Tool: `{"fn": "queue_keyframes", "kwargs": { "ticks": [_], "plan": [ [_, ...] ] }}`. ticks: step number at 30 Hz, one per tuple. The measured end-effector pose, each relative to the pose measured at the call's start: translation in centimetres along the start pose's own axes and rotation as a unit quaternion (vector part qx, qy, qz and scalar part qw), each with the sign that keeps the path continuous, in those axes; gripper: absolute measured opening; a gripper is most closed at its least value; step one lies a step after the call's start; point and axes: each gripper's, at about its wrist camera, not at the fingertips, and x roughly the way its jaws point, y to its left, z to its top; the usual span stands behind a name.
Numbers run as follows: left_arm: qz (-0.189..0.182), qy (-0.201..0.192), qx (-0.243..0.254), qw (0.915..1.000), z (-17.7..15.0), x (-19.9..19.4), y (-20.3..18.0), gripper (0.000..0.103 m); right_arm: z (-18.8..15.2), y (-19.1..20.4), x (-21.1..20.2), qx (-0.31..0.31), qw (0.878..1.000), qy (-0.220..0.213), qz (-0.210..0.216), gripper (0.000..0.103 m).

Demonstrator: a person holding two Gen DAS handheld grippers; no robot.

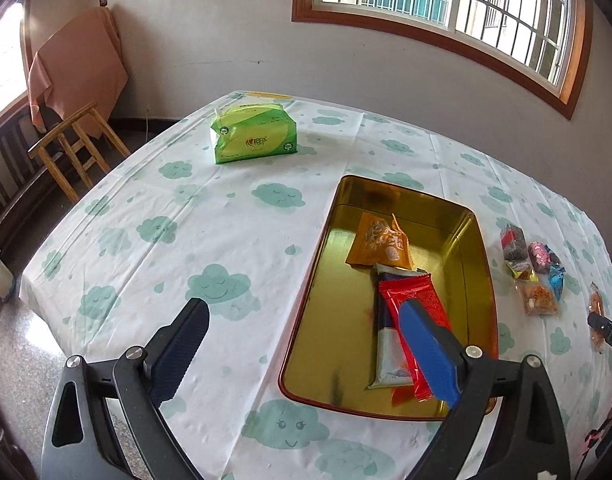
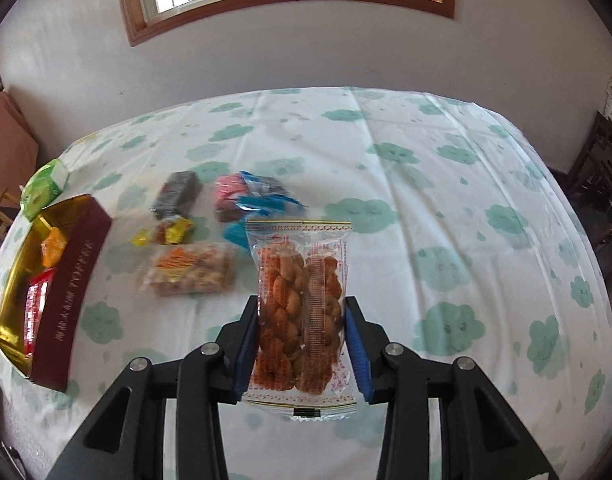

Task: Organize snacks
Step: 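Carry the clear peanut bag over the tin with the right tool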

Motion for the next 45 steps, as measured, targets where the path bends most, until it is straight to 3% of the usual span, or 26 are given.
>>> {"fn": "queue_keyframes", "kwargs": {
  "ticks": [5,12,19,27,39,45],
  "plan": [
    [0.017,0.001,-0.034,0.9993,-0.2,-0.3,2.2,0.094,0.5,7.6,-0.7,-0.049,0.996,0.003,0.073,0.040],
    [0.050,0.017,-0.087,0.9948,-1.3,-0.2,6.4,0.094,0.2,18.5,-1.1,-0.121,0.980,0.015,0.155,0.040],
    [0.062,0.025,-0.109,0.9918,-2.1,-0.6,8.5,0.094,-0.8,26.3,0.4,-0.162,0.968,0.045,0.184,0.040],
    [0.063,0.027,-0.112,0.9913,-2.4,-0.7,9.1,0.094,-1.7,28.8,3.7,-0.149,0.969,0.089,0.176,0.041],
    [0.058,0.032,-0.108,0.9920,-2.5,-0.5,8.9,0.094,-2.7,28.7,3.1,-0.140,0.969,0.084,0.183,0.045],
    [0.056,0.030,-0.101,0.9928,-2.5,-0.8,8.4,0.094,-3.3,29.4,2.4,-0.148,0.962,0.088,0.211,0.047]
  ]
}}
